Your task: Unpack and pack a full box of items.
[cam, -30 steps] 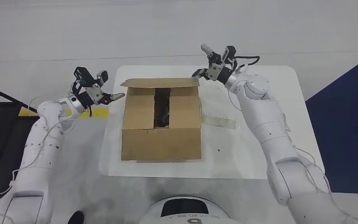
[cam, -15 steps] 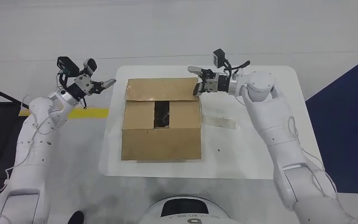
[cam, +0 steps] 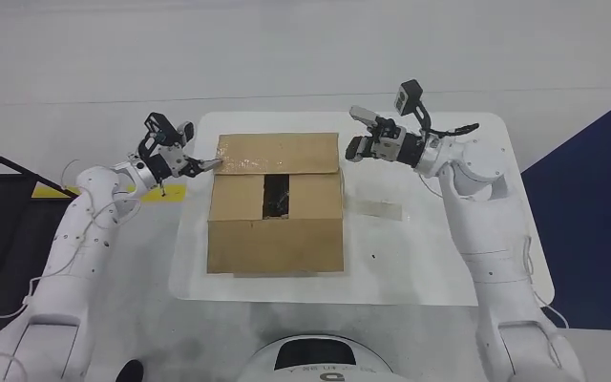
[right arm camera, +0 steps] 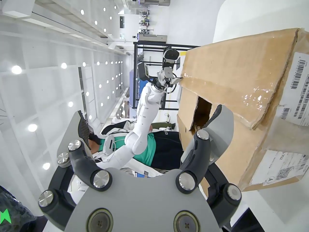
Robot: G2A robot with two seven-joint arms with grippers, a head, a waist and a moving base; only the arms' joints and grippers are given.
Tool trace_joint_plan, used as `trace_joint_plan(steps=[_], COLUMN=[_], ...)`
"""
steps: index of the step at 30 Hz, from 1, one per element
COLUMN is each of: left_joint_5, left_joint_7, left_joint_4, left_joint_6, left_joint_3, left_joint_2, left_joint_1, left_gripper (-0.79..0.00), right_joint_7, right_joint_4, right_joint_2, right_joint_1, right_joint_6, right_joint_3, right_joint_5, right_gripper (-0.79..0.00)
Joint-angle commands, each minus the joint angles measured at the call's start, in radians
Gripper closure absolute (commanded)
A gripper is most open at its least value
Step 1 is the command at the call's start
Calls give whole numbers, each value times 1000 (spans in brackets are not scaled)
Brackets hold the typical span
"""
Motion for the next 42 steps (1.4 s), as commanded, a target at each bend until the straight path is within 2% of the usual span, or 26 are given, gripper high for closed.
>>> trace_joint_plan(steps=[1,5,7,9,13,19,26,30,33,37,42], left_joint_5=[14,14,14,14,14,14,14,14,14,14,14], left_joint_7=[1,1,1,1,1,1,1,1,1,1,1], left_joint_4=[5,5,5,5,5,5,5,5,5,5,5], left_joint_6=[-2,-2,-2,-2,-2,-2,-2,-2,-2,-2,-2], left_joint_3=[2,2,2,2,2,2,2,2,2,2,2], left_joint_2=[1,1,1,1,1,1,1,1,1,1,1], left_joint_1=[-4,-4,-4,-4,-4,-4,-4,-4,-4,-4,-4], left_gripper=[-785,-785,-785,-785,-785,-785,-785,-785,-785,-785,-785], right_joint_7=[0,5,125,239,361,300,266,296,384,279,210], right_joint_4=[0,-6,-14,-33,-102,-163,-136,-111,-33,100,114], right_joint_2=[0,2,10,27,54,94,115,118,115,107,104], right_joint_1=[0,-14,-42,-75,-154,-230,-196,-166,-150,-121,-100], right_joint_6=[0,14,103,177,246,307,341,311,222,202,199], right_joint_3=[0,-14,-25,-15,17,-32,-132,-146,-122,-66,-104], right_joint_5=[0,-19,7,-33,-51,-91,-59,55,289,452,439], right_gripper=[-785,-785,-785,-785,-785,-785,-785,-785,-785,-785,-785])
